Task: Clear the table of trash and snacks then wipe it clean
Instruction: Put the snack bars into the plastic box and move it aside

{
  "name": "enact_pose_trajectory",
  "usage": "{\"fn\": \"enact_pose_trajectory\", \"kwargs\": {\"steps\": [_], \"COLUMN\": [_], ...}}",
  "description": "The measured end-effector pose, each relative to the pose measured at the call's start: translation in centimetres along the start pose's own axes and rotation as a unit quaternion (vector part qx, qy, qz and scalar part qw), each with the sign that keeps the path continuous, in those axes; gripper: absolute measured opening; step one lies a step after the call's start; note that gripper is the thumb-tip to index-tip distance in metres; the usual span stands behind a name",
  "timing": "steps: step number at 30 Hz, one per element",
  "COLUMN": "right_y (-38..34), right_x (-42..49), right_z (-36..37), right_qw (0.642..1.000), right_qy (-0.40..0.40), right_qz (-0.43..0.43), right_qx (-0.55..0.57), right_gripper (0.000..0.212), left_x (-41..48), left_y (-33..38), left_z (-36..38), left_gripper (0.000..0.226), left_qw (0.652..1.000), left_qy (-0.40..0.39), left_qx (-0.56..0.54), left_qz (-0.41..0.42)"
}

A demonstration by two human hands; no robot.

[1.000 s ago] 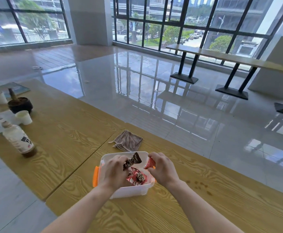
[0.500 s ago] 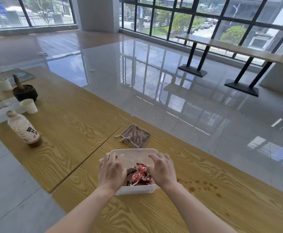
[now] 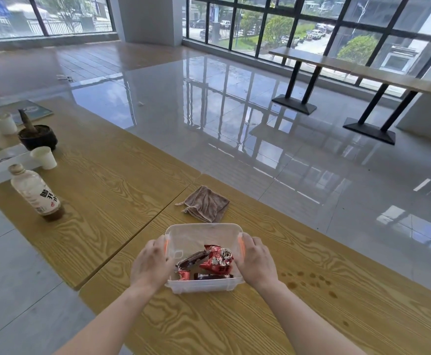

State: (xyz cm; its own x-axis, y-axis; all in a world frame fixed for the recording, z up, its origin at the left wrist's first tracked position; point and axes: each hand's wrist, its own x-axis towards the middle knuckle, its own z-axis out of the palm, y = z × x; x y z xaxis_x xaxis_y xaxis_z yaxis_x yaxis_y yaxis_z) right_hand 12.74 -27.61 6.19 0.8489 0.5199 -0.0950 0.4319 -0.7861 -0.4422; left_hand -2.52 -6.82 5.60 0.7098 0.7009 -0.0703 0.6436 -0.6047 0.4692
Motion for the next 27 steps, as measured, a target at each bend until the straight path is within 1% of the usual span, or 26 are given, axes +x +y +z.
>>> {"fn": "enact_pose_trajectory", "kwargs": {"steps": [4,10,16,21,24,27], "right_y": [0.1,0.1,1.4,3.2,4.7,6.4], "right_x": [0.2,-0.3,-1.5,-2.9,-4.1,-5.5], "right_z": [0.1,0.2,-1.3,-3.7,-5.2,-6.9], "right_qw": [1.0,1.0,0.998,0.995,0.993,0.989], "right_qy": [0.002,0.024,0.062,0.098,0.119,0.14], "right_qz": [-0.001,-0.008,-0.006,0.005,0.024,0.044], "right_qx": [0.0,0.0,0.006,0.007,0.007,0.0], "right_gripper": [0.059,0.059,0.056,0.055,0.054,0.054], "left_x": [0.2,0.0,0.3,0.3,0.2,-0.1], "left_y": [-0.1,0.6,2.2,5.1,7.2,9.8], "left_z": [-0.4,-0.6,-0.7,-0.6,-0.5,-0.1], "left_gripper": [0.042,0.013,0.006,0.019,0.006,0.009], "left_qw": [1.0,0.999,0.997,0.992,0.986,0.981], "left_qy": [-0.002,0.022,0.044,0.061,0.059,0.051], "left_qx": [-0.012,-0.015,-0.019,-0.028,-0.029,-0.024], "left_qz": [0.008,0.029,0.061,0.111,0.151,0.186]}}
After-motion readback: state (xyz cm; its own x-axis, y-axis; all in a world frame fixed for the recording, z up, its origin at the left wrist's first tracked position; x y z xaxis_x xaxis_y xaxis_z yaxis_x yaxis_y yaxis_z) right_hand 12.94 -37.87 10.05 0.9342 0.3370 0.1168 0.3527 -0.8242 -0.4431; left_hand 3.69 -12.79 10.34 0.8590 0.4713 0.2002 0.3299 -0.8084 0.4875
